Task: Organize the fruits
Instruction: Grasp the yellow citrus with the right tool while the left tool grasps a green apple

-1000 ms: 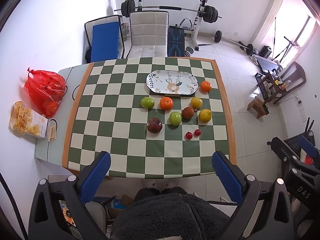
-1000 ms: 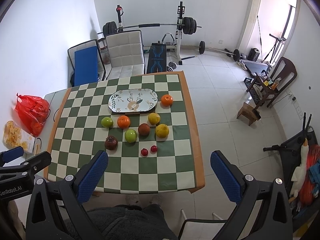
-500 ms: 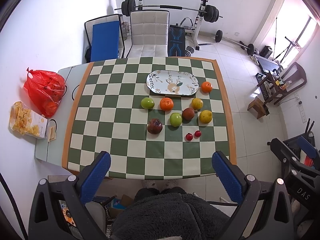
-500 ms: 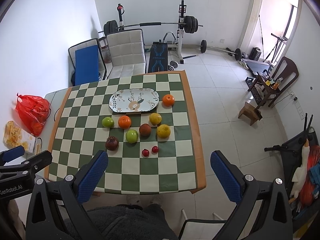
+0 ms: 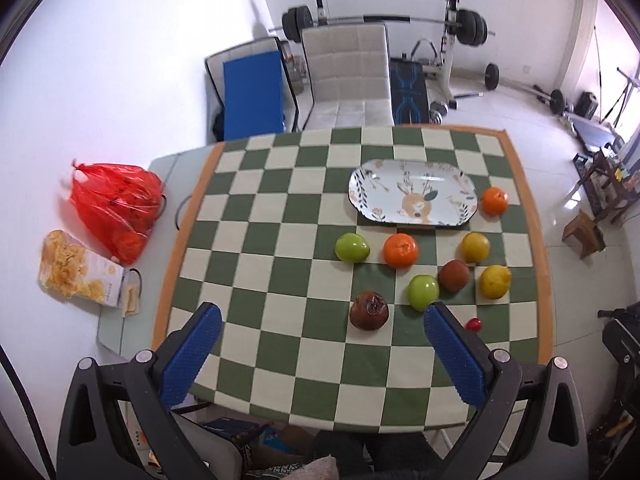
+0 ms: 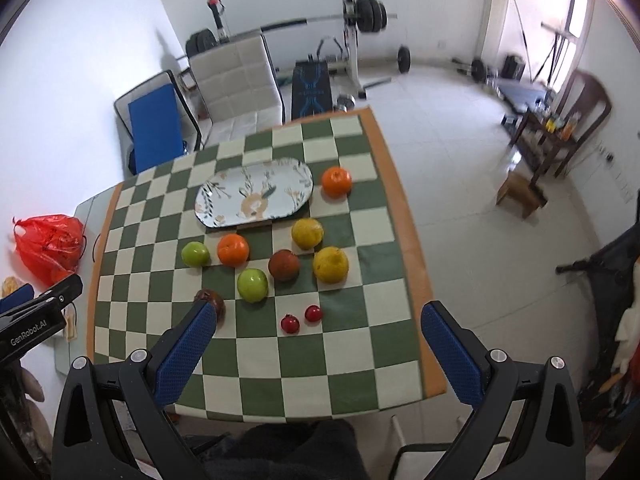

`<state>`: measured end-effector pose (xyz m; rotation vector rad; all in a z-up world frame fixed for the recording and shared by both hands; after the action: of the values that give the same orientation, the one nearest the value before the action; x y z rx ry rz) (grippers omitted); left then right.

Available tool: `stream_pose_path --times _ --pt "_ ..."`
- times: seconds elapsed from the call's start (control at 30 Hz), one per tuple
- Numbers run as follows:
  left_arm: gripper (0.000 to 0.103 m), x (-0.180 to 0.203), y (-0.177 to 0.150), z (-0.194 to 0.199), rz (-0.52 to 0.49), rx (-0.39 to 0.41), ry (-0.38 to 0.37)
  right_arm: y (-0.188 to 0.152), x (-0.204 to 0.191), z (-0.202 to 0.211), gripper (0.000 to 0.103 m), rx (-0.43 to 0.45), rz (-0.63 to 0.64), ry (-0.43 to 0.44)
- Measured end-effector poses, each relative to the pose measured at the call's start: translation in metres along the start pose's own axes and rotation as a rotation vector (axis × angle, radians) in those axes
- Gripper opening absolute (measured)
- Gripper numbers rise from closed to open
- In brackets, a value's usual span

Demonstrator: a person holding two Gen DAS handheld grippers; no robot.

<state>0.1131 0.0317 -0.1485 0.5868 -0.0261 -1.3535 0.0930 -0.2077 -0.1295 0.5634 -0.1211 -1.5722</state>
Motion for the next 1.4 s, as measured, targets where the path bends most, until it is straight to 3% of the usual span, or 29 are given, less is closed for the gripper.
stream_pose_path --times 0.13,0.3,0.47,0.53,0.6,0.8,0.97,1.0,1.07,1.4 --pt "0.103 0.041 0.012 -0.069 -0.066 -0.126 -0.054 0.01 0.036 -0.099 0.103 -0.105 -0.052 0.028" --pt "0.081 0.092 0.011 -0.138 -0.111 -0.282 -0.108 0.008 0.077 -0.214 0.088 -0.257 -0.172 0.064" --pt "0.081 0.126 0.0 -0.187 -0.09 -0.434 -0.171 0.0 0.092 -0.286 0.084 -0.368 -0.271 0.116" --pt "0.081 0.137 -0.002 -0.198 -0.088 -0.46 -0.184 -0.003 0.093 -0.31 0.079 -0.403 -0.287 0.141" --pt "0.081 0.148 -0.007 -0.208 -0.1 -0.49 -0.19 -0.009 0.09 -0.326 0.066 -0.454 -0.257 0.13" --pt "0.081 0.172 -0.021 -0.221 -0.183 -0.508 -0.186 -0.027 0.092 -0.315 0.065 -0.521 -0.184 0.118" --pt "0.08 0.192 -0.024 -0.235 -0.191 -0.517 -0.227 -0.045 0.098 -0.314 0.066 -0.562 -0.181 0.128" --pt "0.078 0.197 -0.024 -0.237 -0.198 -0.51 -0.243 -0.045 0.098 -0.314 0.066 -0.558 -0.186 0.134" --pt "0.054 0.206 -0.027 -0.24 -0.236 -0.504 -0.253 -0.047 0.097 -0.313 0.066 -0.553 -0.183 0.133" --pt "0.054 0.218 -0.035 -0.254 -0.206 -0.483 -0.245 -0.045 0.1 -0.317 0.066 -0.577 -0.192 0.13"
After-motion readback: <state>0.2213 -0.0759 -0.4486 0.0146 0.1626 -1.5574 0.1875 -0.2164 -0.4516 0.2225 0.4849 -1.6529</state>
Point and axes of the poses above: each gripper's, at about its wrist camera, not at the fingertips, and z roughly against the way its jaws point, x to its right, y to its top, the point moved 7 cm from there along -z, roughly the way its jaws point, and after that the axes turned 10 degrees about y, right-handed, at the moved point
